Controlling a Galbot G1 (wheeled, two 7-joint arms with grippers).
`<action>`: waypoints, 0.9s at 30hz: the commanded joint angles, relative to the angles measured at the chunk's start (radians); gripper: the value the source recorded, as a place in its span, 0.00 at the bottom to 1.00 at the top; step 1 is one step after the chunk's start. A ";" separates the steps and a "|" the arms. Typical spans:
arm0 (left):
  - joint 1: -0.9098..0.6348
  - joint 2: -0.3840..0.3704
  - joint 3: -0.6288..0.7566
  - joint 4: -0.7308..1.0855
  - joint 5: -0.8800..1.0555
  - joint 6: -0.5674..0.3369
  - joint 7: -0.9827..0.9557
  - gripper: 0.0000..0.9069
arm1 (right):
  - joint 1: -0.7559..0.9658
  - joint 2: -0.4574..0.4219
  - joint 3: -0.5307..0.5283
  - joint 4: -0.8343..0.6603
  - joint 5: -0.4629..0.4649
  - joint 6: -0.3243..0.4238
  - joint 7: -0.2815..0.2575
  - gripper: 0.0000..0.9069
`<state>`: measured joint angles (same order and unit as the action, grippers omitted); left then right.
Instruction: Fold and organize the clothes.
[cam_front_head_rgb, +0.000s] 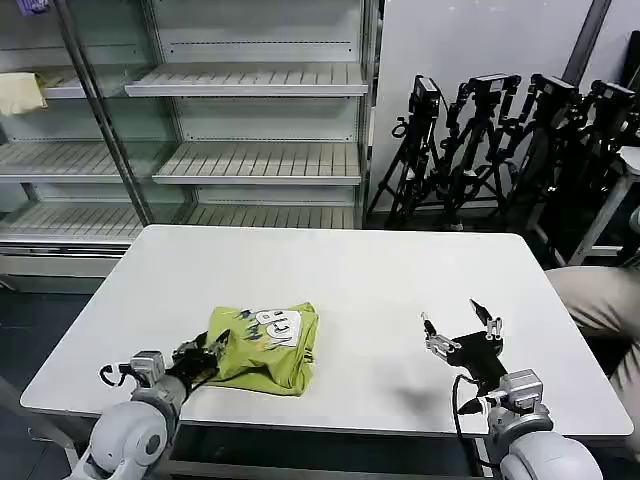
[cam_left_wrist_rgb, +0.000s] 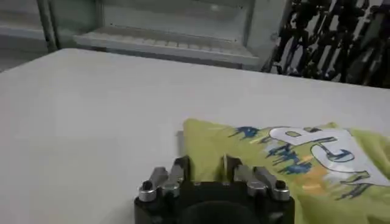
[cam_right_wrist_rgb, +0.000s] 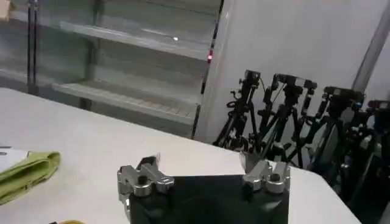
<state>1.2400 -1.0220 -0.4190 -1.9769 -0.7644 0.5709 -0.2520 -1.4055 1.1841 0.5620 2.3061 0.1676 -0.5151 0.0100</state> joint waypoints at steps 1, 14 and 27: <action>0.003 -0.004 -0.003 -0.008 -0.020 0.005 -0.001 0.01 | -0.001 0.001 -0.001 0.002 0.000 0.000 0.000 1.00; 0.005 0.229 -0.268 0.050 0.197 0.005 0.245 0.00 | 0.009 0.002 -0.014 0.005 -0.001 0.001 -0.001 1.00; 0.198 0.557 -0.685 0.035 0.334 0.005 0.450 0.00 | 0.032 0.017 -0.037 -0.012 0.000 0.021 -0.007 1.00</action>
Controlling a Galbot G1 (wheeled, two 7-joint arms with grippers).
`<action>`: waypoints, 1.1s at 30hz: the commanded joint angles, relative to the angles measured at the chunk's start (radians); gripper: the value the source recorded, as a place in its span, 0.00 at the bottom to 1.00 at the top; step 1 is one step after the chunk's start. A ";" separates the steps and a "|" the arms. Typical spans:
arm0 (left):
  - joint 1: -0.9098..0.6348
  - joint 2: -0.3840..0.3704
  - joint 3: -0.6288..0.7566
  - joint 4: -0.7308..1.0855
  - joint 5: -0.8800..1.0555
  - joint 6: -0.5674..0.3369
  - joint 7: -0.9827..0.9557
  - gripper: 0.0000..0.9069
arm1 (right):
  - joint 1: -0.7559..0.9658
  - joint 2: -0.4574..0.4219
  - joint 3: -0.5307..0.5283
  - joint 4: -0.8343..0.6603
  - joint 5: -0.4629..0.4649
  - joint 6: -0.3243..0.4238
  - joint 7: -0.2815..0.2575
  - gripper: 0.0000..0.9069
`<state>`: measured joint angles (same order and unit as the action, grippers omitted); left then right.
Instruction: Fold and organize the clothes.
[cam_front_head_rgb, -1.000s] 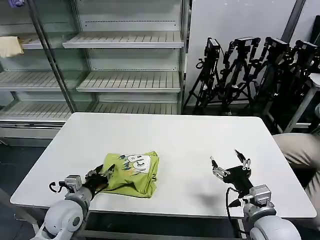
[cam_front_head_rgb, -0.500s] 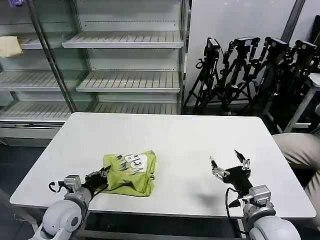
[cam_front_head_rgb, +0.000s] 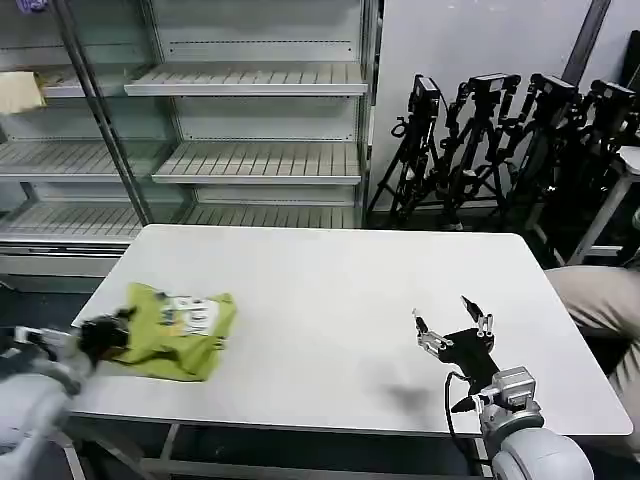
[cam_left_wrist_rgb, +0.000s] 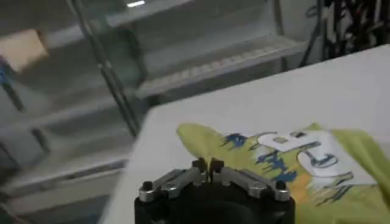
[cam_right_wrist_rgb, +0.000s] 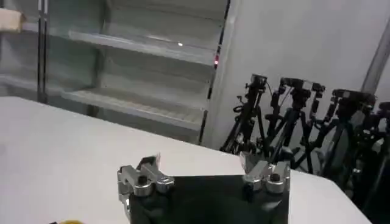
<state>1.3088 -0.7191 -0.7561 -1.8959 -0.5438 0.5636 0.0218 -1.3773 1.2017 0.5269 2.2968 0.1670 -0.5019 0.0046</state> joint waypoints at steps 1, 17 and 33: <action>0.147 0.240 -0.342 -0.075 0.112 0.014 0.168 0.00 | 0.003 -0.001 0.000 -0.003 0.001 0.008 -0.001 1.00; 0.142 -0.374 0.611 -0.534 0.689 -0.054 -0.078 0.01 | -0.055 -0.019 0.063 0.009 0.001 0.014 -0.002 1.00; -0.285 -0.553 0.754 -0.080 0.464 0.013 -0.222 0.01 | -0.024 -0.046 0.114 0.008 0.014 -0.011 -0.009 1.00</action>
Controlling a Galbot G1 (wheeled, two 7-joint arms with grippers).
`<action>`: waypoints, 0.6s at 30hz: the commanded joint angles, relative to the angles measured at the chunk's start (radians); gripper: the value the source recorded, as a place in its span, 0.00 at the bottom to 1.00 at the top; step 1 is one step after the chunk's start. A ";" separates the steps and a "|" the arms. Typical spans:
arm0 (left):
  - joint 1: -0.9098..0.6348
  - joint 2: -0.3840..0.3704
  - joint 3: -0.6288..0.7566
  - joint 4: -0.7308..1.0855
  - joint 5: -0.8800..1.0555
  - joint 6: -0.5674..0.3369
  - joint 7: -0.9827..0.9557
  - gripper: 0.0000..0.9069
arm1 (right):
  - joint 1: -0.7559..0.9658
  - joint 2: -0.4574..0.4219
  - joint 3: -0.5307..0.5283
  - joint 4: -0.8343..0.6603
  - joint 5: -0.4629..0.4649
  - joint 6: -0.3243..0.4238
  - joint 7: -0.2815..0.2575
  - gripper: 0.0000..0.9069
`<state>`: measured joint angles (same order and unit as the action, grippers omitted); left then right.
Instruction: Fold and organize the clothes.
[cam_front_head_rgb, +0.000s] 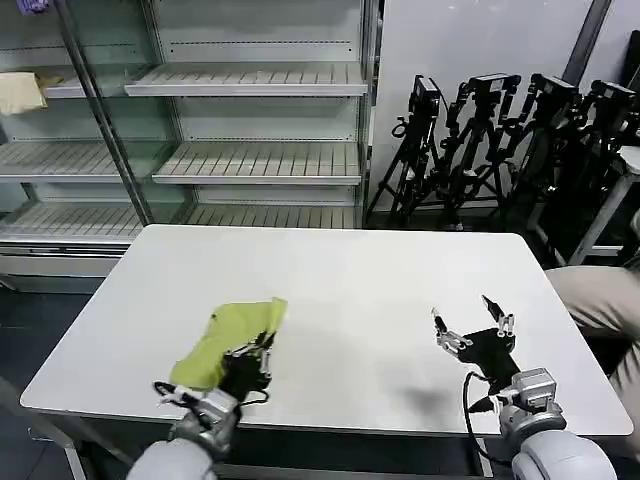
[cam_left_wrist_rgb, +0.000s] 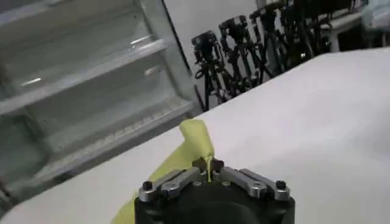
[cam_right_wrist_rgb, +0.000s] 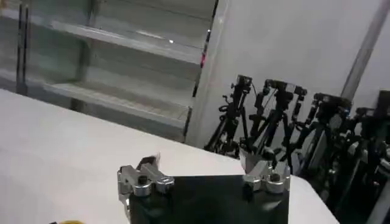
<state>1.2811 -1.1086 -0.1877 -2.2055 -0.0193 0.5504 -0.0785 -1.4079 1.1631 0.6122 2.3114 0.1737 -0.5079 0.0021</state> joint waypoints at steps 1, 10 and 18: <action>-0.266 -0.163 0.191 0.235 -0.061 0.026 -0.122 0.01 | 0.009 -0.009 0.032 -0.009 0.010 -0.006 -0.007 1.00; -0.315 -0.206 0.250 0.267 -0.261 0.029 -0.242 1.00 | 0.099 -0.029 0.019 -0.042 0.013 -0.033 0.069 1.00; -0.325 -0.222 0.256 0.212 -0.466 0.025 -0.258 1.00 | 0.148 -0.044 0.025 -0.088 0.003 -0.032 0.080 1.00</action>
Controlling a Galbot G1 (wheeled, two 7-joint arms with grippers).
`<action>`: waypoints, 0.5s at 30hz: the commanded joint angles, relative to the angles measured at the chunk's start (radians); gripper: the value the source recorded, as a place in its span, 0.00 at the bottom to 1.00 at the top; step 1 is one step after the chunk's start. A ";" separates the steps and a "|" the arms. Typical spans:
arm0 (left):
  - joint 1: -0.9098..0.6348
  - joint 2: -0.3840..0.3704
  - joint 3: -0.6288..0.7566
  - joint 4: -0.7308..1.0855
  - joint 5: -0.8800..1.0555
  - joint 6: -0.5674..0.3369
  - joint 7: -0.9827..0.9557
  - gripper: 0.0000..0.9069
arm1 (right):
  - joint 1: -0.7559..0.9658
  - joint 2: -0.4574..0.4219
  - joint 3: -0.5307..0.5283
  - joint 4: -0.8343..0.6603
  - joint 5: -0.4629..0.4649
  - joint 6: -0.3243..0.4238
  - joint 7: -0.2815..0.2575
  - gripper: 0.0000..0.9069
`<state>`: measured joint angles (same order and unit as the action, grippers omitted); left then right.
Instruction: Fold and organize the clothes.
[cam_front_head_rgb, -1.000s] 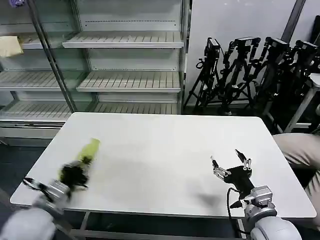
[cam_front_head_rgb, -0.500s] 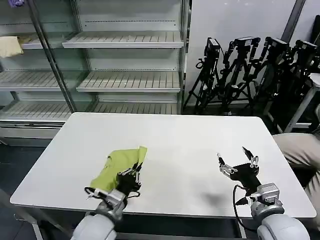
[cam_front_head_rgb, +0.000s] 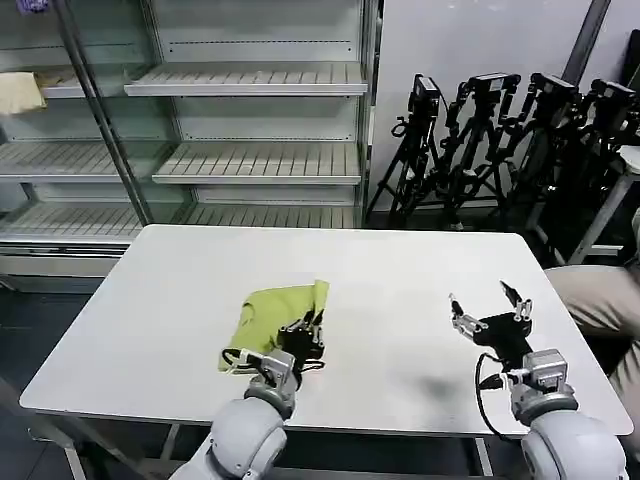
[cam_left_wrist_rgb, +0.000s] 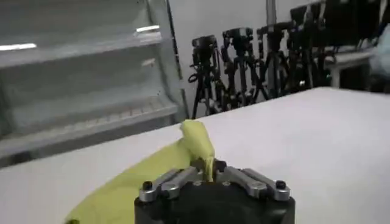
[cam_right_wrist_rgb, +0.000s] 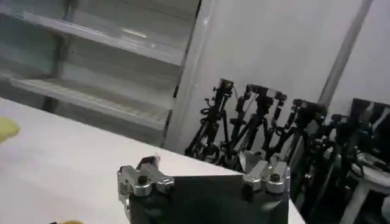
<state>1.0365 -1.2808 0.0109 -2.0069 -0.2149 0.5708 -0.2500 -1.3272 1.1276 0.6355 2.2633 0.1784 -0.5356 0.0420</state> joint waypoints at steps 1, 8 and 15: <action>-0.091 -0.052 0.056 0.013 -0.280 0.005 -0.087 1.00 | 0.071 -0.009 0.001 -0.045 -0.002 -0.004 0.039 1.00; -0.155 -0.002 -0.093 0.026 -0.253 -0.063 -0.006 1.00 | 0.101 -0.006 -0.020 -0.086 0.000 0.012 0.040 1.00; -0.071 0.232 -0.418 0.162 0.039 -0.374 0.327 1.00 | 0.149 0.014 -0.047 -0.187 0.009 0.099 0.037 1.00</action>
<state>0.9364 -1.2655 -0.0596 -1.9693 -0.3797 0.4957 -0.2346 -1.2384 1.1291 0.6116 2.1813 0.1807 -0.5124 0.0688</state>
